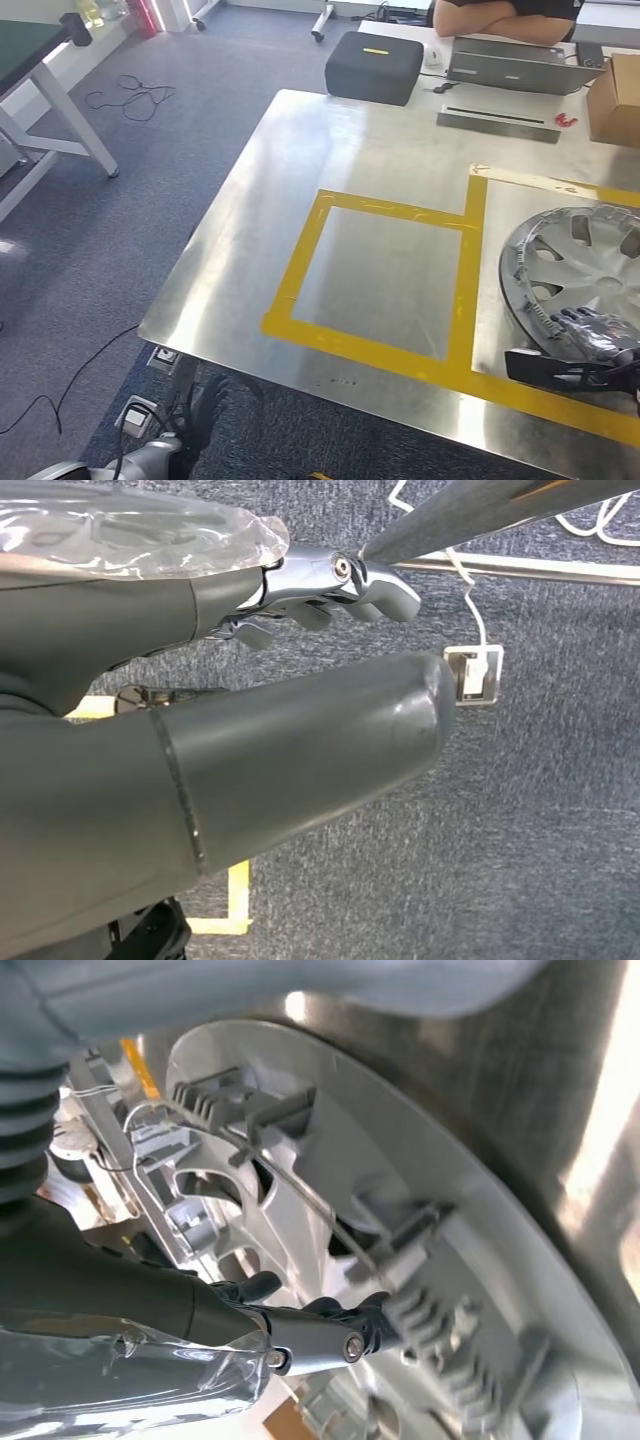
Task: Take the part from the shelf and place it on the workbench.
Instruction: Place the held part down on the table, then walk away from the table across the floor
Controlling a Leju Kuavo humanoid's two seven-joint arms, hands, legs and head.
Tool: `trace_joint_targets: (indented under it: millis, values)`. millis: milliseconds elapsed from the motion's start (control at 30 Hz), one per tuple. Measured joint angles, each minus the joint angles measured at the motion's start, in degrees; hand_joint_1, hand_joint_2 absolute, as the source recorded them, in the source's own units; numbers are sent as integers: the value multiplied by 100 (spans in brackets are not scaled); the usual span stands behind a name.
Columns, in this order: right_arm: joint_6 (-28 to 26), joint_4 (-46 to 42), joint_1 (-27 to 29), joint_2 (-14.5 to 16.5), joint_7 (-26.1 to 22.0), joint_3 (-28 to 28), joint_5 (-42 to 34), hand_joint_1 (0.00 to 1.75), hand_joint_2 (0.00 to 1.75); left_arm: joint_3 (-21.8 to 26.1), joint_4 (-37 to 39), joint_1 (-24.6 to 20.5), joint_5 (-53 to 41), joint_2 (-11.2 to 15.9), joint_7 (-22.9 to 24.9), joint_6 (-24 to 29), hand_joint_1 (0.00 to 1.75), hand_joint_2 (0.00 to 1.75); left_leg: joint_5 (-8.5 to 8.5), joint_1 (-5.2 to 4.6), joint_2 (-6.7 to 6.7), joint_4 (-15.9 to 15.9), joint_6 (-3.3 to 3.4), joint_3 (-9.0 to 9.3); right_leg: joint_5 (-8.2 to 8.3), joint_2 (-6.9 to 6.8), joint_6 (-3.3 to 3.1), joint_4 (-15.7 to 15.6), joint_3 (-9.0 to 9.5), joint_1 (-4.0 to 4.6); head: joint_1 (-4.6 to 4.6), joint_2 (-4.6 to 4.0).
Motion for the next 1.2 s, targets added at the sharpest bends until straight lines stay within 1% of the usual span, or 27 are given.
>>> trace_joint_targets:
  millis: [100, 267, 333, 433, 500, 567, 633, 733, 933, 967, 1000, 1067, 1100, 1133, 1167, 1200]
  values:
    - [-384, -19, 2, -1, -126, -66, -67, 0, 0, 0, -1, -5, 3, 1, -16, 0, 0, 0, 0, 0, 0, 0, 0, 9, 0, -1, 0, 0, 12, 0, 1, 0]
    - [-1445, -212, 76, 1, -587, -471, -516, 0, 0, 0, 0, -5, 27, 8, -39, 3, 0, 0, 0, -1, 0, 4, 0, 20, 3, 0, 3, 0, 29, 0, 2, 0]
    - [-2062, -406, 215, 8, -889, -802, -723, 0, 0, 0, 0, -5, 30, 11, -44, 13, 0, 0, 0, -2, -1, 7, 0, 22, 3, -3, 4, 0, 35, 0, 2, 0]
    - [-2938, -872, 524, 74, -1349, -1551, -1068, 0, 0, 0, 1, -4, 31, 16, -47, 52, 0, 0, -1, -3, -3, 9, 0, 24, 3, -5, 5, -1, 39, 1, 1, 0]
    - [-3320, -1208, 731, 175, -1639, -2068, -1401, 0, 0, 0, 1, -3, 27, 17, -47, 75, 0, 0, -3, -2, -3, 9, 2, 27, 3, -4, 5, -1, 42, 1, 1, 0]
    - [-3547, -1483, 926, 301, -1965, -2486, -1965, 0, 0, 0, 0, -4, 20, 15, -37, 96, 0, 0, -5, -1, -2, 9, 4, 32, 2, -2, 5, -2, 45, 2, 1, 0]
    - [-3544, -1696, 1093, 422, -2244, -2771, -2780, 0, 0, 0, -1, -6, 16, 13, -23, 110, 0, 0, -6, -1, -1, 8, 4, 38, 0, 0, 4, -2, 49, 2, 1, 0]
    - [-3334, -1897, 1282, 603, -2595, -2988, -4108, 0, 0, 0, -1, -9, 15, 9, -15, 113, 0, 0, -7, -1, 2, 6, 4, 44, -1, 5, 3, -2, 53, 3, 1, 0]
    - [-3110, -2050, 1520, 943, -3175, -3091, -5520, 0, 0, 0, -1, -14, 17, -3, -11, 114, 0, 0, -7, -1, 4, 6, 4, 53, -1, 8, 3, -2, 62, 3, 1, 0]
    - [-3084, -2058, 1566, 1016, -3298, -3087, -5723, 0, 0, 0, -1, -15, 17, -4, -9, 117, 0, 0, -18, -6, 3, 16, 11, 51, 2, 9, 11, -19, 69, -9, 1, 0]
    - [-3070, -2062, 1609, 1097, -3428, -3080, -5878, 0, 0, 1, -1, -15, 17, -5, -6, 121, 0, 0, -26, -14, 2, 10, 40, 58, 13, 10, 33, -48, 84, -20, -1, 0]
    - [-3067, -2061, 1689, 1268, -3658, -3060, -6062, 0, 0, 2, -1, -5, 15, -13, 0, 134, 0, 0, 16, -6, 14, -139, 112, 168, 33, 11, 87, -127, 154, -22, -14, 0]
    - [-3074, -2057, 1717, 1348, -3747, -3047, -6110, 0, 0, 2, -1, 5, 11, -22, 3, 143, 0, 0, 61, 15, 26, -263, 146, 250, -16, 8, 106, -75, 156, -9, -13, 0]
    - [-3081, -2048, 1740, 1423, -3805, -3033, -6128, 0, 0, 2, -1, 12, 5, -31, 7, 154, 0, 0, 110, 41, 39, -371, 157, 321, -134, 6, 118, 97, 98, 1, -3, 0]
    - [-3081, -2031, 1763, 1498, -3840, -3015, -6138, 0, 0, 2, -1, 15, 1, -42, 15, 163, 0, 0, 140, 68, 48, -431, 158, 356, -315, 2, 130, 416, -37, -8, 15, 0]
    - [-3074, -2009, 1789, 1572, -3861, -2997, -6142, 0, 0, 2, -1, 11, -3, -50, 29, 169, 0, 0, 151, 80, 50, -449, 161, 364, -524, 5, 150, 806, -223, -20, 31, 0]
